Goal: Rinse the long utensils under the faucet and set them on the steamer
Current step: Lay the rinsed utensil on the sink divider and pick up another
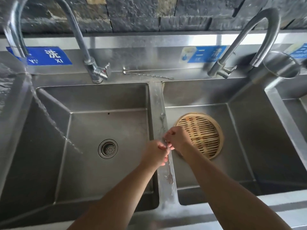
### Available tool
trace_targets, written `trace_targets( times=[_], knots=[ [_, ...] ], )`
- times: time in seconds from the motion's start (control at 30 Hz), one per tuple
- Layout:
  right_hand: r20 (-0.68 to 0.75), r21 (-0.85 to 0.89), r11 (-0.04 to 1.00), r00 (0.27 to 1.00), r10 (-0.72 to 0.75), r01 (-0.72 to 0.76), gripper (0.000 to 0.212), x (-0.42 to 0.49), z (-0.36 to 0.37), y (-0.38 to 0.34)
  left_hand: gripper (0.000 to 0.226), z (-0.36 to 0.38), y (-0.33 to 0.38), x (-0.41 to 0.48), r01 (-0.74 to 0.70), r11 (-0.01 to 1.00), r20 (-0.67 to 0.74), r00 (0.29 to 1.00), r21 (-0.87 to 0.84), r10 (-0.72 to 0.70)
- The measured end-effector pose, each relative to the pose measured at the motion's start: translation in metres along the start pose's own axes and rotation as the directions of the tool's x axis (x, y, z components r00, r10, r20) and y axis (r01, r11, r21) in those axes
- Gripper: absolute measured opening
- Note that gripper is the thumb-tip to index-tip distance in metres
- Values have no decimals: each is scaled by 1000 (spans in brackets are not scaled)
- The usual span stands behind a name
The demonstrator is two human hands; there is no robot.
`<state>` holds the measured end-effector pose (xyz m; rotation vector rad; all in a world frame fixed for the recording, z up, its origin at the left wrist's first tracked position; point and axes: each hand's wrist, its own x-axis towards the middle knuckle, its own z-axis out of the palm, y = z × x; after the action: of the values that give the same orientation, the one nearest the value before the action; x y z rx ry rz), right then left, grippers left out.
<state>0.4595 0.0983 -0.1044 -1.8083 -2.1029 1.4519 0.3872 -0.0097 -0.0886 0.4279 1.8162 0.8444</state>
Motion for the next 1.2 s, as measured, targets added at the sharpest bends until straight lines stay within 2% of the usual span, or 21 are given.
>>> trace_targets(
  times=[0.2,0.33,0.57,0.77,1.2],
  knots=[
    [-28,-107,992,998,-64,61,13,0,4,2,19,6,-7,8,-37,991,-78,996,128,48],
    [-43,-168,983,996,-77,68,14,-1,6,2,34,10,-14,13,-55,977,-111,991,205,80],
    [-46,-185,980,996,-81,71,13,-1,6,5,23,14,-21,14,-99,955,-134,981,281,141],
    [-33,-186,979,996,-87,79,12,1,7,5,18,16,-20,12,-135,901,-120,972,412,201],
    [-20,-251,960,991,-132,123,15,4,6,6,19,16,-16,14,-153,874,-106,968,461,226]
  ],
)
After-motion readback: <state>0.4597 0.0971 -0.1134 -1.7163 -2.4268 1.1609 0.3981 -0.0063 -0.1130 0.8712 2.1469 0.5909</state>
